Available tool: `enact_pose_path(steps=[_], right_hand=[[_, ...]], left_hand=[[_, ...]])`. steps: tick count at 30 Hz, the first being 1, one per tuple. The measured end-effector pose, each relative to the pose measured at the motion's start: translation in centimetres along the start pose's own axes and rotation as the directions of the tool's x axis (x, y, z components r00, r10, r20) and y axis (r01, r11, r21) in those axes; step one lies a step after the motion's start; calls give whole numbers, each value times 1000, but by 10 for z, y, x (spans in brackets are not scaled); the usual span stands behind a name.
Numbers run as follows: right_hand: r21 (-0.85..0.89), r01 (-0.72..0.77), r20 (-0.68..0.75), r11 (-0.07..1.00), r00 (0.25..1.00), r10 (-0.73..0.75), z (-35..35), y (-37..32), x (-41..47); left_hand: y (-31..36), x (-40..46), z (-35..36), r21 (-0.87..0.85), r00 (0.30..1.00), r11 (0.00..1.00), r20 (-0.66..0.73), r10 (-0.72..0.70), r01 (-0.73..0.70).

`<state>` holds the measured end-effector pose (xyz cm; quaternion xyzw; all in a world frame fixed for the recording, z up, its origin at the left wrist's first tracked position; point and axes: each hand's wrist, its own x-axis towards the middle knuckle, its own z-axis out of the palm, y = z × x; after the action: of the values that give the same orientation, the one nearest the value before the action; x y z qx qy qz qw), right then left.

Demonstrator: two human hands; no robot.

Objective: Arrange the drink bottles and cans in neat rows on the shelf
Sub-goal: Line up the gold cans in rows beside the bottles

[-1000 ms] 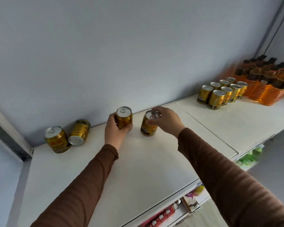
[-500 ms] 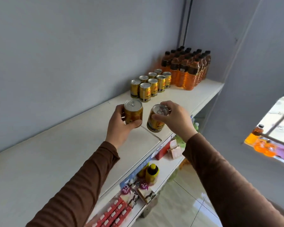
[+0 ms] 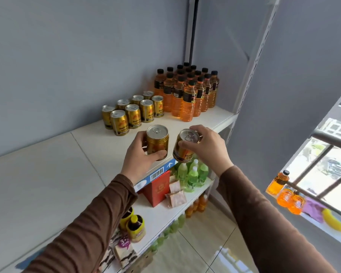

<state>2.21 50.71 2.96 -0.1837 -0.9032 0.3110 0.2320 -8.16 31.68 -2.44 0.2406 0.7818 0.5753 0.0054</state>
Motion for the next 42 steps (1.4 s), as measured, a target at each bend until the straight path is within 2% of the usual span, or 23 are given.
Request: enact_pose_path(steps=[6,14,23,28,33,36,42], right_hand=[[3,56,49,998,997,-56,6,31,69],[-79,149,148,986,980,-136,42,42,164],[-183,291,277,939,932,-235,96,39,238],[-188,373,321,909,898,-302,114,45,258],[-251,510,361,823,838,-409,118,47,270],[-237,585,414,776,783,-464,110,43,280],[-306,795,563,524,595,-574,95,28,313]], left_hand=[[-16,51,39,6,998,999,-40,-39,39],[-43,120,59,27,988,994,-122,-99,103],[-74,171,76,28,933,964,-259,-249,265],[-79,185,85,64,892,946,-360,-274,317],[-76,190,92,118,870,939,-426,-247,324],[-76,188,89,128,885,934,-385,-264,334],[-77,185,83,172,909,926,-315,-272,337]])
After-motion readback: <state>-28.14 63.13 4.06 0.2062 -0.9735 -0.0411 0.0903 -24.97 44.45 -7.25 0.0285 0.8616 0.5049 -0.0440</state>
